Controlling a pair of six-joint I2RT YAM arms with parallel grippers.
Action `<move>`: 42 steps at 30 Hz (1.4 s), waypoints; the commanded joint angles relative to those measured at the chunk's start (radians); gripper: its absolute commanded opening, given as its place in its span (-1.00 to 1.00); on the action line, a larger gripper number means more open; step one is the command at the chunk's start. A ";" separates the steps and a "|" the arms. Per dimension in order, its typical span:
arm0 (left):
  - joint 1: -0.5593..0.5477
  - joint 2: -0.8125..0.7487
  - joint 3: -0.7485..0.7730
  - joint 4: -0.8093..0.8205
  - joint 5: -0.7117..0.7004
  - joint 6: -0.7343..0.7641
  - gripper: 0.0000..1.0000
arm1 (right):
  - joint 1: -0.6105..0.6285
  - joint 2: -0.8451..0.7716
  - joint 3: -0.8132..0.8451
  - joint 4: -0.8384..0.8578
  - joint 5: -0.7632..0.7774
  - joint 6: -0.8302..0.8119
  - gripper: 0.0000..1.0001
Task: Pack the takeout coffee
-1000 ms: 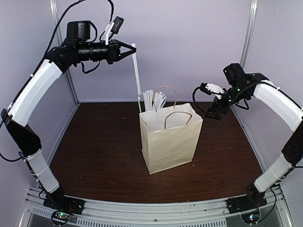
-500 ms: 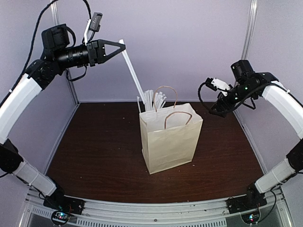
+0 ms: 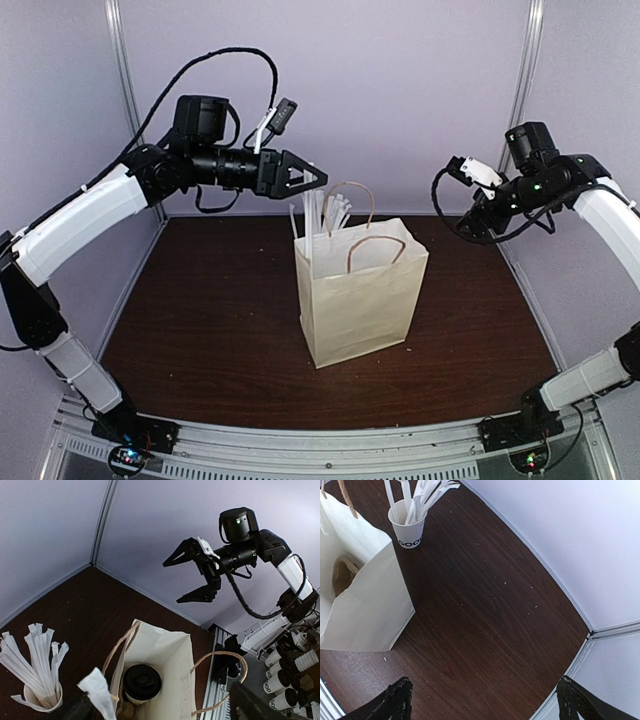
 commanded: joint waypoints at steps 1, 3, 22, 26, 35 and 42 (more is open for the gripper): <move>0.005 -0.057 0.047 -0.066 -0.093 0.076 0.95 | -0.022 -0.042 -0.029 0.056 0.091 0.093 1.00; 0.007 -0.092 0.055 -0.120 -0.198 0.138 0.96 | -0.051 -0.060 -0.036 0.098 0.062 0.147 1.00; -0.107 0.027 0.139 -0.193 -0.024 0.165 0.85 | -0.093 -0.093 -0.090 0.105 -0.058 0.185 1.00; -0.075 -0.055 0.119 -0.290 -0.362 0.260 0.95 | -0.093 -0.106 -0.077 0.085 -0.085 0.184 1.00; 0.035 -0.236 -0.070 -0.441 -0.935 0.333 0.95 | -0.105 -0.216 -0.095 0.210 0.150 0.385 1.00; 0.154 -0.389 -0.389 -0.237 -0.895 0.284 0.95 | -0.187 -0.305 -0.226 0.308 0.105 0.454 1.00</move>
